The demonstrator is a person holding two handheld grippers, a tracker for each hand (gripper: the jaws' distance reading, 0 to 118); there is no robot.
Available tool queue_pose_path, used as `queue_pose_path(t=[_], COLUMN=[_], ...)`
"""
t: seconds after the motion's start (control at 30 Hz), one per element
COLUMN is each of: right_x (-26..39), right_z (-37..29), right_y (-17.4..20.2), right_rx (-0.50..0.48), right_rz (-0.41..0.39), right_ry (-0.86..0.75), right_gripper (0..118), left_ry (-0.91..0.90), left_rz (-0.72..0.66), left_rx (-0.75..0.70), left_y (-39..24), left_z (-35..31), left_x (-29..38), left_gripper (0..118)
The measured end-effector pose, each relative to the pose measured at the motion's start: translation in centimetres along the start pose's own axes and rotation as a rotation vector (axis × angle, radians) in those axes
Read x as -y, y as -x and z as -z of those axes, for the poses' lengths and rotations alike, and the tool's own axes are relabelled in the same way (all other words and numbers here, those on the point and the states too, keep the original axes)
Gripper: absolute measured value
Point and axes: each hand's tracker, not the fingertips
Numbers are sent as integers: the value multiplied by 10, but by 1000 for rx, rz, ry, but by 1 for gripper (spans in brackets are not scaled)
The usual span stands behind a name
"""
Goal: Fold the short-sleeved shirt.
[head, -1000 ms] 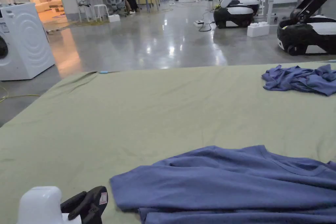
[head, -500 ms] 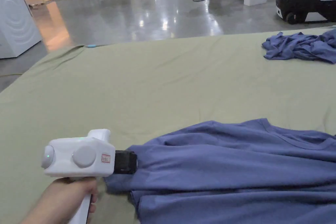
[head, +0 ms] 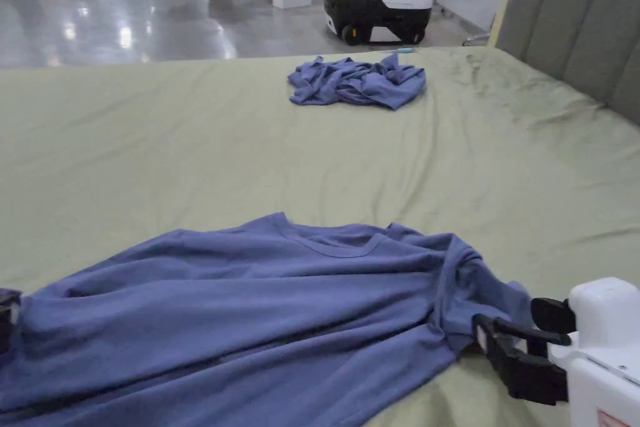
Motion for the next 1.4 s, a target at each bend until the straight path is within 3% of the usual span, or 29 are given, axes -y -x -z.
queue_pose_path(t=[0.03, 0.07, 0.17, 0.2, 0.27, 0.3, 0.33, 0.37, 0.43, 0.53, 0.73, 0.97, 1.3, 1.4], right_x=[-1, -2, -4, -5, -4, -3, -2, -3, -8, -15, -81, -182, -341, -386], right_z=[17, 30, 63, 72, 84, 84, 83, 72, 54, 27, -59, -129, -128, -112], right_y=[-14, -26, -54, -60, -65, -64, -63, -54, -35, -16, -23, -23, -27, -32], right_rx=[18, 38, 93, 70, -13, -89, -206, -275, -246, -200, -161, -111, 8, 4], right_rz=[31, 46, 25, 33, 63, 94, 130, 123, -5, -54, 27, -25, -21, 25], right_ry=[41, 86, 112, 153, 226, 238, 245, 200, 177, 116, -129, -243, -385, -401], right_gripper=[98, 117, 117, 117, 107, 64, 8, 7, 8, 7, 7, 7, 7, 8], left_ry=[-5, -9, -45, -46, -44, -40, -35, -29, -34, -93, -249, -365, -474, -486], left_rz=[-16, -11, 15, 18, 19, 17, 15, 16, 9, -54, -113, -139, -165, -196], left_rx=[13, 11, 4, 6, 8, 10, 11, 10, 13, 15, -22, -109, -223, -238], left_y=[0, 0, -4, -4, -5, -5, -3, -3, -1, 10, 50, 104, 165, 183], left_z=[-7, -11, -27, -25, -27, -27, -23, -24, -34, -56, -140, -223, -244, -228], left_x=[-4, -8, -16, -17, -19, -19, -18, -17, -16, -22, -65, -145, -259, -289], left_gripper=[2, 2, 2, 2, 2, 2, 2, 2, 2, 2, 2, 2, 2, 2])
